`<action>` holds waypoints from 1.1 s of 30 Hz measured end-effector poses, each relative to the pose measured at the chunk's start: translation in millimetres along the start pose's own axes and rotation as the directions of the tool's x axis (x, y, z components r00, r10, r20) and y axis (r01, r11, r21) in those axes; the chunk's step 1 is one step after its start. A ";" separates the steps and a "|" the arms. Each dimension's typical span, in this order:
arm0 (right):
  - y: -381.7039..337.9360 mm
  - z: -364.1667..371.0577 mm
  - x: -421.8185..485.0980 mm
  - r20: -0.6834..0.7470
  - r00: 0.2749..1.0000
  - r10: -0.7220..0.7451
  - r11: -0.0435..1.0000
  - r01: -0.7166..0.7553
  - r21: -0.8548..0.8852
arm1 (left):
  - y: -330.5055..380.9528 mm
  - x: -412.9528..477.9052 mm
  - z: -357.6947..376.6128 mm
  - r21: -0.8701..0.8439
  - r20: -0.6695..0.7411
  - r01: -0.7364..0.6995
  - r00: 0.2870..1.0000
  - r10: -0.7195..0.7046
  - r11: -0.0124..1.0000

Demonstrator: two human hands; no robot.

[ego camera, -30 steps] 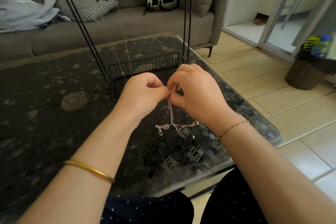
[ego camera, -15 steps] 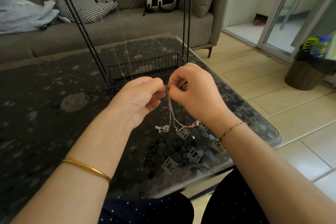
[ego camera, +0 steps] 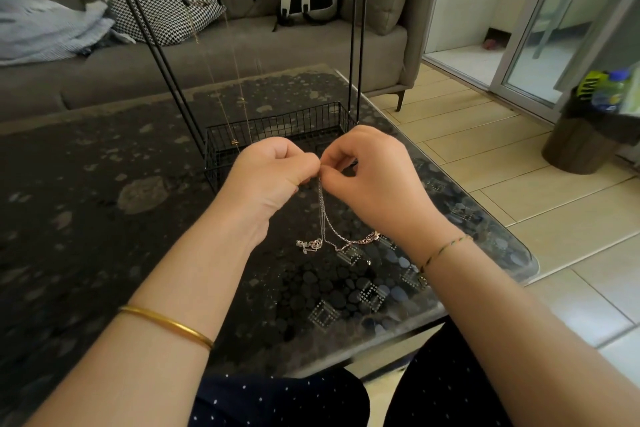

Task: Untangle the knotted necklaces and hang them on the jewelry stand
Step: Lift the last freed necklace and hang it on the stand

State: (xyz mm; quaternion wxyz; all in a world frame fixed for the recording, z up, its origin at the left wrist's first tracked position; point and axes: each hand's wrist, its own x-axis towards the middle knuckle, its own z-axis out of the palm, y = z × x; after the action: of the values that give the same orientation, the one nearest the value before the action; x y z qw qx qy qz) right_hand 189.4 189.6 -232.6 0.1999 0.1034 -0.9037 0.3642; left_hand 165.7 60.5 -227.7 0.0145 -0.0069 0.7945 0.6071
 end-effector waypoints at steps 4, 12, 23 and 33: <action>-0.8 2.1 1.2 0.014 0.998 -0.066 0.989 0.067 -0.129 | 2.0 -3.2 2.3 0.095 -0.026 -0.080 0.996 0.083 0.992; -2.2 2.1 2.1 -0.015 0.997 -0.070 0.988 0.067 -0.142 | 4.2 -4.9 3.2 0.140 -0.023 -0.167 0.985 0.172 0.976; -1.2 -2.4 0.0 0.034 0.999 0.020 0.999 -0.019 -0.038 | 0.8 -4.0 5.4 0.169 -0.027 -0.222 0.973 0.230 0.960; -2.5 -8.0 1.7 0.144 0.988 0.063 0.998 -0.065 0.012 | -0.7 -1.3 2.6 0.160 0.011 -0.216 0.976 0.217 0.963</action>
State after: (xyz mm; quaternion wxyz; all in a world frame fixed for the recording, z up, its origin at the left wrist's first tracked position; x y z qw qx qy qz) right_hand 190.9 193.3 -225.1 0.1216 0.1020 -0.9156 0.3694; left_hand 167.1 62.9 -229.0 -0.0539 0.0793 0.8366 0.5393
